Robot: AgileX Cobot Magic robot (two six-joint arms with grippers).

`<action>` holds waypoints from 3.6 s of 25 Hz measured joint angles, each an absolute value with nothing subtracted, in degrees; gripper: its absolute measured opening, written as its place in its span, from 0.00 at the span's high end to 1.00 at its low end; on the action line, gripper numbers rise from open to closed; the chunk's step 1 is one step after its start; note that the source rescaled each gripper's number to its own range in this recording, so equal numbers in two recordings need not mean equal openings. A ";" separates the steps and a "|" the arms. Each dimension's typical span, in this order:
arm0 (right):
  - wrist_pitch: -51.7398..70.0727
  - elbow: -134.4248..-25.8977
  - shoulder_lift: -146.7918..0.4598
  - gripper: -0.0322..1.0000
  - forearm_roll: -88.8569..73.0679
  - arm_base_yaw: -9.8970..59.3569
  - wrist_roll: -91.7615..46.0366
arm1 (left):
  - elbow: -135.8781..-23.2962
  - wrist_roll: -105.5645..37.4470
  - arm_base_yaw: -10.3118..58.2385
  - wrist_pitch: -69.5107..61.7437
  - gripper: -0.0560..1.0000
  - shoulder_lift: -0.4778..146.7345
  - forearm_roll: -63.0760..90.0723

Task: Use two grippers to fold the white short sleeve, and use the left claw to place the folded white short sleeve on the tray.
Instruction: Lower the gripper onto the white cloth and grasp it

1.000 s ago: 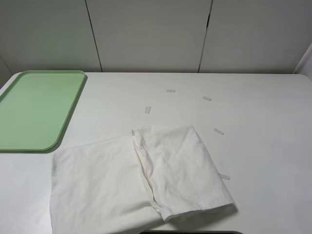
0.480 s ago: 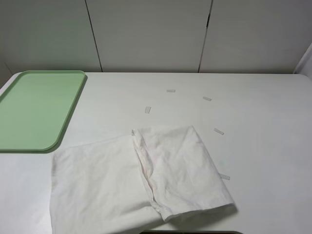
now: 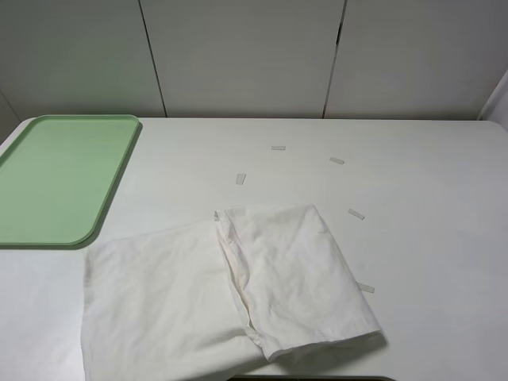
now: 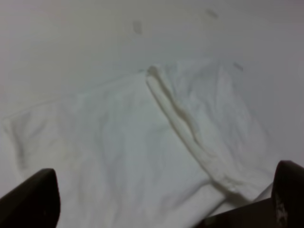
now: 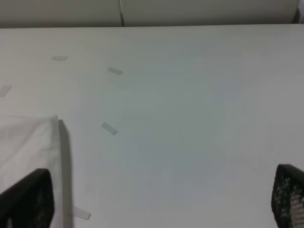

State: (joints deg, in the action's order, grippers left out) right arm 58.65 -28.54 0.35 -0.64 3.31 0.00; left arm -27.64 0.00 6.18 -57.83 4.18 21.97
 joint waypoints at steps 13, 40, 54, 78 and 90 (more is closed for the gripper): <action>58.65 -28.54 0.35 0.00 -0.63 3.31 0.00 | -27.64 -10.86 6.11 -46.46 0.11 34.04 39.28; 58.65 -28.54 0.35 0.00 -0.63 3.31 0.00 | -27.90 -64.12 8.88 -38.68 0.11 83.45 84.04; 58.65 -28.54 0.35 0.00 -0.63 3.31 0.00 | -30.47 -72.53 13.51 -38.62 0.11 96.81 94.57; 58.65 -28.54 0.35 0.00 -0.63 3.31 0.31 | -27.25 -10.01 6.45 -35.95 0.11 80.32 22.46; 58.65 -28.54 0.35 0.00 -0.63 3.31 0.00 | -21.09 -9.70 6.39 -25.18 0.12 80.31 23.48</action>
